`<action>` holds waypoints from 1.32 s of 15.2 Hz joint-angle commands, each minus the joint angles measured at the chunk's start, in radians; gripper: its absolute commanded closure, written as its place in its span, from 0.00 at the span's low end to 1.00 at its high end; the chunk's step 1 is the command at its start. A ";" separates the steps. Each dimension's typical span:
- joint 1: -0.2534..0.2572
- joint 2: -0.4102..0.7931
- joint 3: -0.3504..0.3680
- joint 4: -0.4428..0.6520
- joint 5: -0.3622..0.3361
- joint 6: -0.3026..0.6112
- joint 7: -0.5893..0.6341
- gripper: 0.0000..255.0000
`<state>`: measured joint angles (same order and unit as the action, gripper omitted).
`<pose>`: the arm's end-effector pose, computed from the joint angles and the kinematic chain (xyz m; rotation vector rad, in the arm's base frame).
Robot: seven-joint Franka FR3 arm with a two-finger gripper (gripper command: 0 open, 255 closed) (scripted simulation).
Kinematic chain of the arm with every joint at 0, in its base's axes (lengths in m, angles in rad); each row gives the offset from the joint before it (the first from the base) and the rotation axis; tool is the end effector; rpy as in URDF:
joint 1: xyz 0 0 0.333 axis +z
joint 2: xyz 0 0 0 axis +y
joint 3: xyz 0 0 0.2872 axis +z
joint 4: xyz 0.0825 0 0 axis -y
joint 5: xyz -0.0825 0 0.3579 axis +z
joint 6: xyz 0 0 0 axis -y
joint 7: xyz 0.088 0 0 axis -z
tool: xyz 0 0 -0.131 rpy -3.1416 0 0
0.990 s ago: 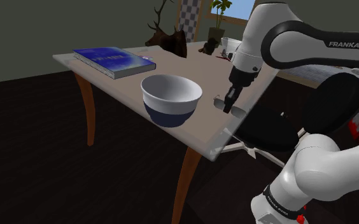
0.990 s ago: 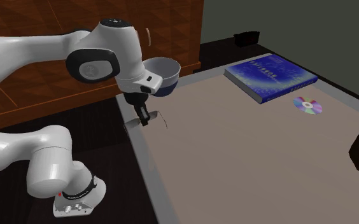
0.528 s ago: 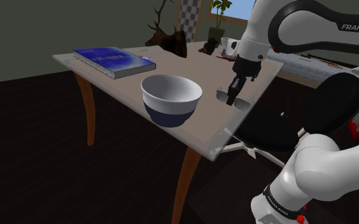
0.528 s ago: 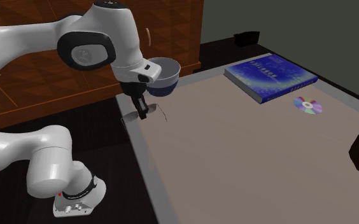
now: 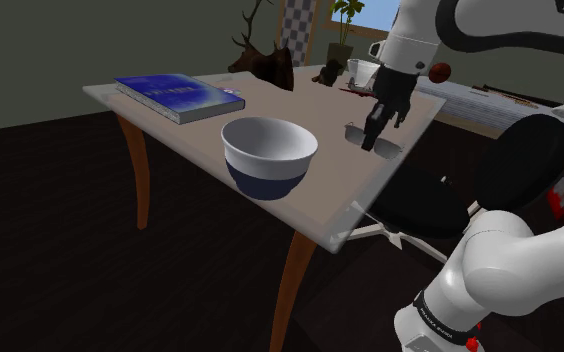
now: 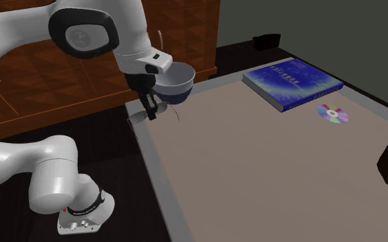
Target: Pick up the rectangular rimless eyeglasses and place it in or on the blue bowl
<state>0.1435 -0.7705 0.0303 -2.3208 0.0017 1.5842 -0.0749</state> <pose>0.3027 0.0555 0.5583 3.1007 0.3747 0.0539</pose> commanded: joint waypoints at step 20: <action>0.004 0.145 0.033 0.354 0.016 -0.209 0.038 1.00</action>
<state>0.1444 -0.6429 0.0479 -1.9840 0.0086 1.3749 -0.0557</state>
